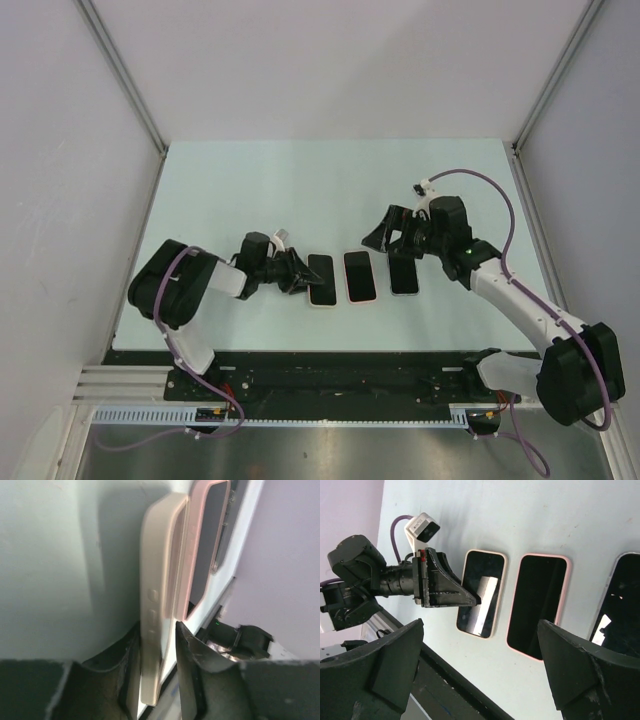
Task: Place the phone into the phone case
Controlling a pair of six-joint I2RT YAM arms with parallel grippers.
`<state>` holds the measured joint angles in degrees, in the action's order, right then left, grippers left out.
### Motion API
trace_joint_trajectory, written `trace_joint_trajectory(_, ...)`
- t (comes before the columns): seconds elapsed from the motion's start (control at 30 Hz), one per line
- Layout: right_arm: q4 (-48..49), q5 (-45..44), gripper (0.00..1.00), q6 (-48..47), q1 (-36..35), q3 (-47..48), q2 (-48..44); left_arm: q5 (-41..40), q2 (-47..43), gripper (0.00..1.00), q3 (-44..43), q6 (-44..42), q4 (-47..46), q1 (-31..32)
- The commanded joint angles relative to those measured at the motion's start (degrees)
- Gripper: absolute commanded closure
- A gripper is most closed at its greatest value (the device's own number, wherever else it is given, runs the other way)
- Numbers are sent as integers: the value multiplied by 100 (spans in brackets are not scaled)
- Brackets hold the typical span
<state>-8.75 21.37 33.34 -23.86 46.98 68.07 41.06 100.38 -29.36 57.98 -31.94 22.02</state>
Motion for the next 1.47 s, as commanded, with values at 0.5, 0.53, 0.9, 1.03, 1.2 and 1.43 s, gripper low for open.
trace_joint_trajectory(0.5,-1717,-677,0,-987,127,189,-1005,-1645,-3084,3,-1036,-2394,4309,39)
trace_joint_trajectory(0.53,-1778,-669,0,-996,118,197,-1111,-1645,-3294,3,-1141,-2509,4554,48)
trace_joint_trajectory(0.9,-1665,-344,0,-522,101,189,-2684,-1514,-6204,0,-1493,-3494,5181,39)
trace_joint_trajectory(1.03,-1568,-142,0,-408,92,171,-2958,-1696,-6961,0,-1379,-3556,5163,48)
trace_joint_trajectory(1.2,-1656,-88,0,-276,66,136,-3124,-1698,-7164,0,-1458,-3442,5365,48)
trace_joint_trajectory(1.43,-1542,-150,0,-153,39,4,-3336,-1618,-7155,0,-1642,-3407,5400,48)
